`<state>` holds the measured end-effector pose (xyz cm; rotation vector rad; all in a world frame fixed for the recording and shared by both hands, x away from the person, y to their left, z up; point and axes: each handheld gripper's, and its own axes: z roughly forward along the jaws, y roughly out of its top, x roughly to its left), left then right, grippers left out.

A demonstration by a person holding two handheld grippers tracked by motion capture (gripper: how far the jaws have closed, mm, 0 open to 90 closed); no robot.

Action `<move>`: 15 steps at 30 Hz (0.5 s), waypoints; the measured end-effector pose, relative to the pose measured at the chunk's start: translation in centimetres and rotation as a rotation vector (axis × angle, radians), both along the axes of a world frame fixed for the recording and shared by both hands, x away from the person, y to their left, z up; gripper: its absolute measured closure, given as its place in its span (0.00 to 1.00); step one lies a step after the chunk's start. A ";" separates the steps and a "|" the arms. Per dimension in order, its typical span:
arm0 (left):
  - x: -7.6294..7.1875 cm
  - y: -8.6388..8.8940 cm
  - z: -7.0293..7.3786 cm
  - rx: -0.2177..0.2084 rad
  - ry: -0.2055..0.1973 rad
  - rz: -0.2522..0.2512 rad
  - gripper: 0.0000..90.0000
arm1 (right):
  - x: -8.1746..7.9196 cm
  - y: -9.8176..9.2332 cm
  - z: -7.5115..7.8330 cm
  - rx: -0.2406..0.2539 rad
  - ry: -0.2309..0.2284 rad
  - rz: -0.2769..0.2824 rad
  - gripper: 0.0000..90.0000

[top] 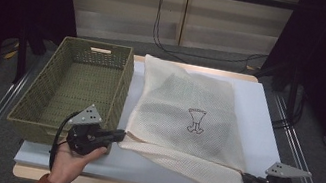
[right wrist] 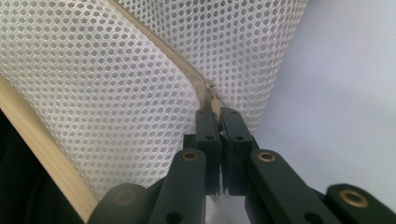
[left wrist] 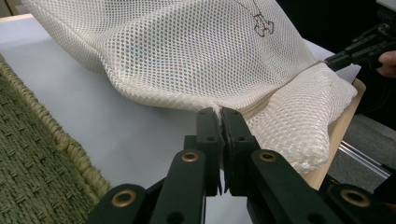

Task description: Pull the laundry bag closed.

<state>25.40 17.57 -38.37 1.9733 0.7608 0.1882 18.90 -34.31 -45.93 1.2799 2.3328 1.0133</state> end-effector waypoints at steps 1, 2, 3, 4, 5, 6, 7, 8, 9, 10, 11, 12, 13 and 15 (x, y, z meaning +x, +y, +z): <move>0.0 0.0 0.0 -0.001 0.002 0.001 0.97 | 0.0 0.0 0.0 0.003 -0.003 0.004 0.97; 0.0 0.0 0.0 -0.002 -0.001 0.002 0.97 | 0.0 0.0 0.0 0.002 -0.002 0.001 0.97; 0.0 0.0 0.0 0.003 -0.001 0.000 0.97 | 0.0 0.1 0.0 -0.005 -0.004 0.001 0.97; 0.0 0.1 0.0 0.001 -0.001 0.001 0.97 | 0.0 0.2 0.0 -0.010 -0.002 0.002 0.98; 0.0 0.1 0.0 0.000 -0.001 0.000 0.97 | 0.0 0.2 0.0 -0.011 -0.009 0.008 0.98; 0.0 0.0 0.0 0.004 -0.001 -0.001 0.97 | 0.0 0.2 0.0 -0.010 -0.006 0.004 0.98; 0.0 0.0 0.0 0.002 -0.001 0.003 0.97 | 0.0 0.2 0.0 -0.010 0.000 0.001 0.98; 0.0 0.0 0.0 0.001 0.002 0.003 0.97 | 0.0 0.2 0.0 -0.010 0.000 0.002 0.98; 0.0 0.0 0.1 0.008 0.003 0.003 0.97 | 0.0 0.2 -0.1 -0.012 0.003 0.000 0.98; 0.0 0.0 0.1 0.003 0.001 0.003 0.97 | 0.1 0.3 -0.1 -0.015 0.000 0.002 0.98; 0.0 0.0 0.1 0.009 0.004 0.002 0.97 | 0.0 0.3 -0.1 -0.018 0.000 0.003 0.98; 0.1 -0.1 0.1 0.009 0.002 0.002 0.97 | 0.0 0.3 -0.1 -0.024 0.001 0.004 0.98; 0.1 -0.1 0.1 0.006 0.002 0.008 0.97 | 0.0 0.3 -0.1 -0.026 0.001 0.004 0.98; 0.1 0.0 0.1 0.006 0.004 0.008 0.97 | -0.1 0.3 -0.1 -0.028 0.005 -0.002 0.98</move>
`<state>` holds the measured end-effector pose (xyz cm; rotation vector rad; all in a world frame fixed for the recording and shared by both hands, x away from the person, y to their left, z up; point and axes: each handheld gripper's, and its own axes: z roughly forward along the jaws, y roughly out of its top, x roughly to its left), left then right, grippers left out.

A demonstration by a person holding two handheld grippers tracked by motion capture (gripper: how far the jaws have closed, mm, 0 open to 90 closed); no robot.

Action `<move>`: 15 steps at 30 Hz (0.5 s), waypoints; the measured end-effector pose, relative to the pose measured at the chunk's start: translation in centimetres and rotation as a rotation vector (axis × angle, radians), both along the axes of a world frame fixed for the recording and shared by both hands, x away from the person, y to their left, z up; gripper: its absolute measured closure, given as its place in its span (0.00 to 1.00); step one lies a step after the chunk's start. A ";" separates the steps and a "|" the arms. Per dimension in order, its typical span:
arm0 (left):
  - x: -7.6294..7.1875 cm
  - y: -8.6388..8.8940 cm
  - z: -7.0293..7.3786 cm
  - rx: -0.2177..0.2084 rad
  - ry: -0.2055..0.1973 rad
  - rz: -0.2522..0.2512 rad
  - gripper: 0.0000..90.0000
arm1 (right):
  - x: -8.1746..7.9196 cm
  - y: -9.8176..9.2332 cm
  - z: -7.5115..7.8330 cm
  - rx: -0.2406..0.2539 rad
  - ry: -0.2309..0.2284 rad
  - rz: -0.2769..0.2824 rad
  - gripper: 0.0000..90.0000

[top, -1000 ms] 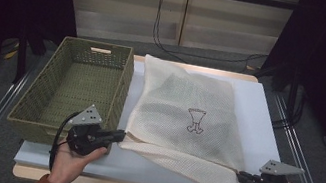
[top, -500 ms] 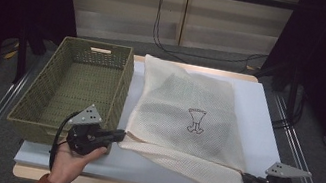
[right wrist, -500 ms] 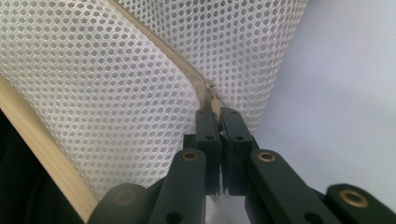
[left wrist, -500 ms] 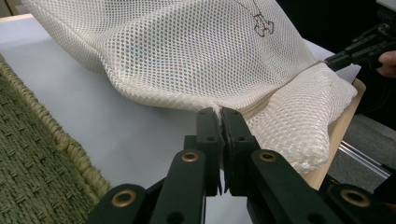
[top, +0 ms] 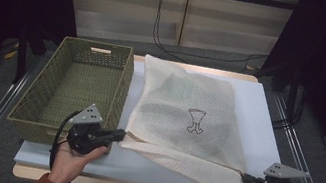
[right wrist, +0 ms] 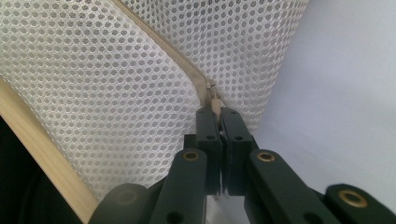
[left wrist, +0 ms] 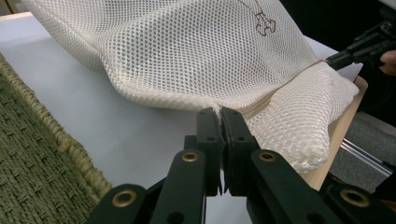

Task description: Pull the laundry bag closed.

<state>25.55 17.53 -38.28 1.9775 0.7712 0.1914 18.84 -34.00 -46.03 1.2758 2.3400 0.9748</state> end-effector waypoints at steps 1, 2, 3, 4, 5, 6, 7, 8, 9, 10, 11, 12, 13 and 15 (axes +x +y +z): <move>0.0 0.0 0.0 0.001 0.002 -0.003 0.97 | 0.0 0.0 0.0 0.001 0.003 0.003 0.98; 0.0 0.0 0.0 0.007 0.005 -0.005 0.97 | 0.0 0.0 0.0 -0.005 -0.005 0.005 0.98; 0.0 0.0 0.0 0.004 0.003 -0.003 0.97 | -0.1 0.0 0.0 -0.010 0.000 0.004 0.98; 0.0 0.0 0.0 0.006 0.006 -0.001 0.97 | -0.1 0.1 0.0 -0.010 0.001 0.007 0.98; 0.0 0.0 -0.1 0.012 0.004 0.000 0.97 | -0.1 0.1 0.0 -0.011 -0.003 0.003 0.98; 0.0 0.1 -0.2 0.003 0.011 0.001 0.97 | -0.1 0.1 0.0 -0.011 -0.001 0.005 0.98; 0.0 0.1 -0.1 0.006 0.009 -0.002 0.97 | -0.2 0.1 0.0 -0.014 -0.004 0.007 0.98; 0.0 0.1 -0.1 0.007 0.007 -0.001 0.97 | -0.2 0.1 0.0 -0.018 -0.004 0.005 0.98; 0.0 0.1 -0.1 0.006 0.005 0.004 0.97 | -0.1 0.0 0.0 -0.019 -0.003 0.008 0.98; 0.0 0.1 -0.1 0.008 0.012 0.000 0.97 | -0.2 0.0 0.0 -0.017 -0.005 0.008 0.98; 0.0 0.1 0.0 0.003 0.013 -0.004 0.97 | -0.3 0.1 0.0 -0.018 -0.003 0.005 0.98; -0.1 0.1 -0.1 -0.002 0.011 -0.003 0.97 | -0.3 0.1 0.0 -0.020 -0.006 0.004 0.98; -0.1 0.1 -0.1 0.016 0.008 0.001 0.97 | -0.3 0.1 0.0 -0.017 -0.007 0.006 0.98; -0.1 0.1 -0.2 0.005 0.013 0.002 0.97 | -0.4 0.0 0.0 -0.020 -0.005 -0.004 0.98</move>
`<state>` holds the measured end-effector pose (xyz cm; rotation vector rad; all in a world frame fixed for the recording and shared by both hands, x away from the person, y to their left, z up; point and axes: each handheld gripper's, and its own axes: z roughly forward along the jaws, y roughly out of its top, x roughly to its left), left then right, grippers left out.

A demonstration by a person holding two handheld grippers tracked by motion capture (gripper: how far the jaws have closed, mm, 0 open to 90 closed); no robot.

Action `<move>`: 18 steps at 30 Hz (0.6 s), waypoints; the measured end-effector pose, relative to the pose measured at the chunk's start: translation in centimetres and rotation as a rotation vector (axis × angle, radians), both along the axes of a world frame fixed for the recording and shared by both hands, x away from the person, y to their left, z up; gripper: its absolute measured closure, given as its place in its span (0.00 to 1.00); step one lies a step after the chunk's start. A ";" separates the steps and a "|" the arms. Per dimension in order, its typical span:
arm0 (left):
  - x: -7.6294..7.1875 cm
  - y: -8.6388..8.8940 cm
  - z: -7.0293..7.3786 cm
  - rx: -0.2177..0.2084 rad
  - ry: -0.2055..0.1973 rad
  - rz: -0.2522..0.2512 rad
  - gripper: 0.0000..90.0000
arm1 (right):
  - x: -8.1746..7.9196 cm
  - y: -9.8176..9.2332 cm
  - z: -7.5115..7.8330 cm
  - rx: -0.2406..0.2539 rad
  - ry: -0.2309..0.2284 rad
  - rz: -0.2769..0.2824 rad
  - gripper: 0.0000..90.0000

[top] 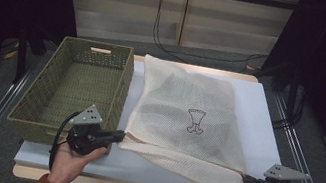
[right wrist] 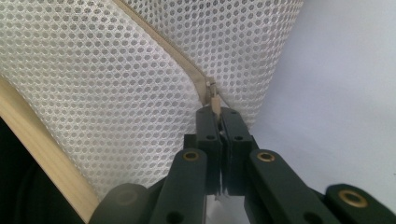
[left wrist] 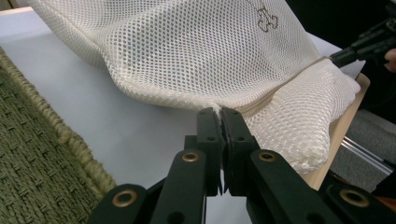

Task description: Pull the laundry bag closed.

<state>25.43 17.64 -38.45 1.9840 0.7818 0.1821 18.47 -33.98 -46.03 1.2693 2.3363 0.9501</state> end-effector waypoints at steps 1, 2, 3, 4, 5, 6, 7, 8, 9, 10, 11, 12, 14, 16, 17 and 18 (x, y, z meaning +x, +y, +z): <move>0.0 0.1 0.0 0.000 0.002 -0.010 0.97 | 0.0 0.0 0.0 -0.001 0.002 0.005 0.98; 0.0 0.0 0.0 0.002 0.000 0.001 0.97 | 0.0 -0.1 0.0 0.000 -0.002 0.007 0.98; 0.0 -0.1 -0.1 0.002 0.000 -0.003 0.97 | 0.0 -0.1 0.0 0.002 -0.004 0.007 0.98; 0.0 -0.1 -0.1 0.009 -0.004 -0.007 0.97 | 0.0 -0.1 0.0 -0.002 -0.002 0.006 0.98; -0.1 0.0 -0.1 0.004 -0.001 -0.003 0.97 | 0.0 -0.1 0.0 -0.003 -0.003 0.003 0.98; -0.1 0.0 -0.2 -0.009 -0.004 -0.007 0.97 | 0.0 -0.1 -0.1 0.005 0.002 -0.005 0.98; -0.1 0.0 -0.2 -0.007 -0.013 -0.010 0.97 | 0.0 -0.1 -0.1 0.001 -0.007 0.005 0.98; -0.2 0.0 -0.3 -0.008 -0.017 -0.010 0.97 | 0.0 0.0 -0.1 0.000 -0.012 0.004 0.98; -0.2 -0.1 -0.4 -0.007 -0.020 -0.011 0.97 | -0.1 0.0 -0.1 0.005 -0.009 -0.004 0.98; -0.3 -0.1 -0.4 -0.010 -0.026 -0.013 0.96 | 0.0 0.0 -0.2 0.007 -0.014 0.003 0.97; -0.4 -0.1 -0.5 -0.011 -0.035 -0.016 0.96 | 0.0 0.0 -0.2 0.007 -0.018 0.003 0.97; -0.5 -0.2 -0.6 -0.019 -0.040 -0.019 0.95 | 0.0 0.0 -0.2 0.009 -0.025 0.003 0.97; -0.7 -0.2 -0.6 -0.024 -0.069 -0.029 0.90 | 0.0 0.0 -0.2 0.019 -0.026 -0.007 0.94; -1.0 -0.3 -0.4 -0.033 -0.096 -0.032 0.78 | 0.1 -0.2 -0.3 0.035 -0.019 -0.009 0.89; -1.2 -0.5 -0.3 -0.028 -0.116 -0.036 0.76 | 0.1 -0.1 -0.2 0.037 -0.022 -0.010 0.84; -1.3 -0.6 -0.2 -0.024 -0.126 -0.035 0.73 | 0.1 0.0 -0.2 0.039 -0.032 -0.016 0.78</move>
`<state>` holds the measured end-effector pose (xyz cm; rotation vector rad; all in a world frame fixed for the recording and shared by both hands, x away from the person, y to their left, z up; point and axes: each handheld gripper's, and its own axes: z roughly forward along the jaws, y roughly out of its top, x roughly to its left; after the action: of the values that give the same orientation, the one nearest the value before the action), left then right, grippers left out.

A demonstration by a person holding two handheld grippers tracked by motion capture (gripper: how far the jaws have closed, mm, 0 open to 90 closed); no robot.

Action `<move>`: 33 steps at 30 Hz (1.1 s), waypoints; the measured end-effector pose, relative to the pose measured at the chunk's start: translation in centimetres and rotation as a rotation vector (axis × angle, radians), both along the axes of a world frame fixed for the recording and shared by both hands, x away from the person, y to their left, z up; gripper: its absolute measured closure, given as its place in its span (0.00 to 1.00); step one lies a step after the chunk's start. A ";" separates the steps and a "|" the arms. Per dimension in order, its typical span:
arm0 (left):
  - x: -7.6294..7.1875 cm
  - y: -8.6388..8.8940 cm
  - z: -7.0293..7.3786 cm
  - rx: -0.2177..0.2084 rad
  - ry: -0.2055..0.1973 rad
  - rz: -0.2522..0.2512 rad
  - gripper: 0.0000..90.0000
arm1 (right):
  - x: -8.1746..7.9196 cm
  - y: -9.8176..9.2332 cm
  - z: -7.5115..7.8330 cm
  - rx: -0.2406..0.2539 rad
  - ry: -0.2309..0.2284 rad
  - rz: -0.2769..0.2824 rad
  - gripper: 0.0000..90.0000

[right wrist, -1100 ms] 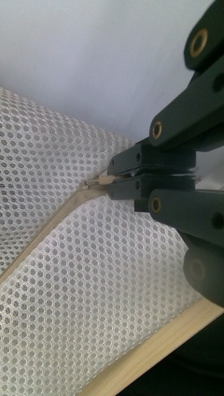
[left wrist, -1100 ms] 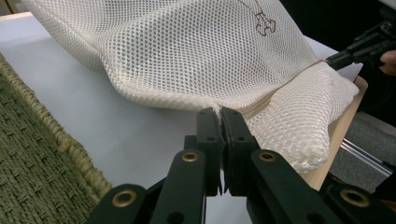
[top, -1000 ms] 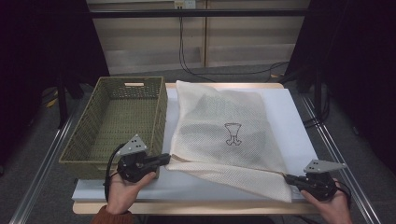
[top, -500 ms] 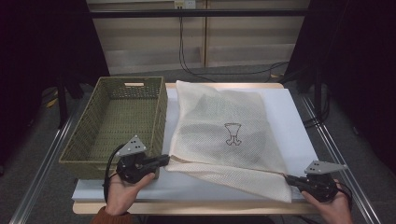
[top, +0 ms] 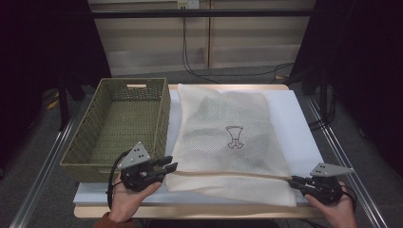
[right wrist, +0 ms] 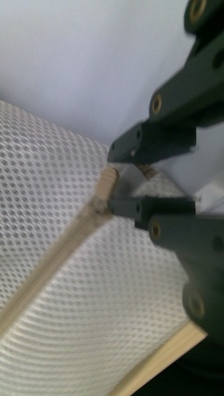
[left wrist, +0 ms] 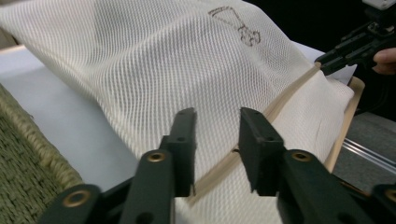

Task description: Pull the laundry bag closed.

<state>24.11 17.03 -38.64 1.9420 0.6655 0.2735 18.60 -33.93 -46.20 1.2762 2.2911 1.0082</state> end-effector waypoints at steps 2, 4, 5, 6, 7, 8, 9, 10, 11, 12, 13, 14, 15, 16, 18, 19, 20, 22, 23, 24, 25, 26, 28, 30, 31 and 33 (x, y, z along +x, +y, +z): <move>-0.3 -0.3 -0.1 0.003 -0.015 0.003 0.65 | 0.1 0.1 0.3 0.012 -0.016 -0.003 0.70; -0.5 -0.4 -0.4 0.000 -0.025 -0.001 0.59 | 0.1 0.0 0.5 0.048 -0.032 -0.017 0.62; -0.7 -0.5 -0.6 -0.001 -0.031 0.010 0.55 | 0.1 -0.1 0.6 0.070 -0.039 -0.025 0.60; -0.8 -0.5 -0.7 0.001 -0.028 0.022 0.48 | 0.1 -0.2 0.7 0.087 -0.045 -0.033 0.56; -1.0 -0.4 -0.8 0.001 -0.028 0.030 0.43 | 0.0 -0.3 0.8 0.096 -0.058 -0.041 0.54; -1.2 -0.2 -0.9 -0.010 -0.017 0.051 0.41 | -0.1 -0.4 0.9 0.107 -0.061 -0.050 0.52; -1.5 -0.1 -1.0 -0.010 -0.017 0.050 0.37 | -0.2 -0.5 1.1 0.122 -0.069 -0.055 0.51; -2.0 0.0 -1.0 -0.006 -0.030 0.050 0.35 | -0.3 -0.6 1.2 0.134 -0.076 -0.062 0.49; -2.5 0.1 -1.1 -0.005 -0.039 0.056 0.35 | -0.3 -0.6 1.4 0.137 -0.086 -0.069 0.48; -3.0 0.2 -1.2 -0.011 -0.046 0.066 0.33 | -0.4 -0.6 1.5 0.148 -0.091 -0.070 0.47; -3.5 0.4 -1.3 -0.015 -0.052 0.063 0.31 | -0.6 -0.5 1.7 0.149 -0.096 -0.079 0.46; -3.7 0.5 -1.4 -0.018 -0.057 0.058 0.29 | -0.7 -0.3 1.8 0.144 -0.107 -0.087 0.44; -4.1 0.8 -1.6 -0.015 -0.063 0.062 0.28 | -0.9 -0.2 2.0 0.143 -0.108 -0.088 0.44; -4.3 0.9 -1.8 -0.016 -0.059 0.066 0.27 | -1.1 0.0 2.1 0.147 -0.118 -0.087 0.43; -4.9 1.4 -2.2 -0.013 -0.064 0.056 0.26 | -1.4 0.4 2.4 0.159 -0.132 -0.096 0.42; -5.1 1.5 -2.4 -0.021 -0.068 0.057 0.27 | -1.6 0.6 2.7 0.183 -0.139 -0.105 0.41; -5.2 1.7 -2.8 -0.020 -0.064 0.057 0.27 | -1.8 0.8 2.8 0.194 -0.144 -0.109 0.40; -5.5 2.3 -3.5 -0.001 -0.046 0.081 0.26 | -2.1 1.1 3.1 0.204 -0.156 -0.118 0.38; -5.6 2.4 -3.8 -0.009 -0.027 0.090 0.25 | -2.2 1.3 3.2 0.203 -0.148 -0.113 0.37; -5.7 2.7 -4.1 -0.010 -0.041 0.101 0.24 | -2.3 1.5 3.2 0.199 -0.140 -0.112 0.35; -5.8 2.9 -4.3 -0.004 -0.059 0.107 0.24 | -2.5 1.7 3.0 0.196 -0.145 -0.115 0.35; -5.7 3.2 -4.5 0.002 -0.047 0.116 0.24 | -2.7 1.9 2.8 0.195 -0.146 -0.113 0.35; -5.7 3.4 -4.9 -0.007 -0.033 0.135 0.22 | -3.1 2.2 2.3 0.192 -0.150 -0.119 0.35; -6.1 3.6 -5.0 0.018 -0.059 0.158 0.22 | -3.6 2.4 2.1 0.174 -0.152 -0.117 0.35; -6.2 3.7 -5.1 0.009 -0.065 0.157 0.22 | -3.9 2.4 2.0 0.173 -0.161 -0.114 0.34; -6.7 4.0 -5.5 0.005 -0.075 0.171 0.22 | -4.7 2.3 1.7 0.191 -0.176 -0.125 0.34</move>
<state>17.42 20.99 -44.14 1.8720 0.7832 0.4520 13.89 -31.63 -44.49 1.3269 1.9983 1.2653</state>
